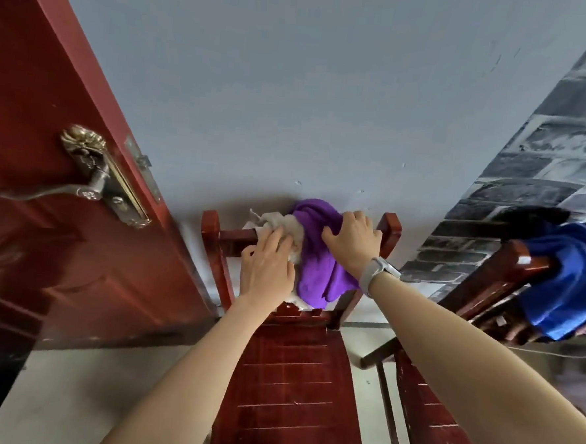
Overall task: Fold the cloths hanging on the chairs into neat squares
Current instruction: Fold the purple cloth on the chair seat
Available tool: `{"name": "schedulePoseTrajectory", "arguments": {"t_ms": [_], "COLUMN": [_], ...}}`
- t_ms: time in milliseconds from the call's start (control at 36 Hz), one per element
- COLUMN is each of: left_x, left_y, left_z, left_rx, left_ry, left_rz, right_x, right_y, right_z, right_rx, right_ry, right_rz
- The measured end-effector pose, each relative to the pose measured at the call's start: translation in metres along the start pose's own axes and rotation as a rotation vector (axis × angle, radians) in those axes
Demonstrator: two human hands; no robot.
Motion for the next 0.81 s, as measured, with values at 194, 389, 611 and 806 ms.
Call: {"name": "schedulePoseTrajectory", "arguments": {"t_ms": [194, 389, 611, 806], "left_x": [-0.006, -0.021, -0.076, -0.079], "left_y": [0.000, -0.005, -0.060, -0.146], "left_z": [0.004, 0.006, -0.010, -0.050], "left_rx": [-0.019, -0.050, 0.021, 0.388], "left_ry": [0.052, 0.068, -0.170, -0.176], "left_rz": [0.005, -0.056, -0.461, -0.449], "right_x": [-0.063, -0.167, -0.216, -0.178], "right_y": [-0.003, -0.016, -0.046, -0.101], "right_z": [-0.017, -0.052, -0.110, -0.160], "right_rx": [-0.016, -0.180, -0.441, -0.510], "right_ry": [-0.184, -0.461, -0.544, -0.174], "right_rz": [0.419, 0.677, 0.785, 0.681]}}
Point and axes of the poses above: each hand's wrist, its own z-axis towards the middle knuckle, its own x-axis out of the palm, y = z × x, the point moved 6 cm from there along z, towards the middle knuckle, and after that the axes turned 3 degrees about z, right-handed, at the moved point
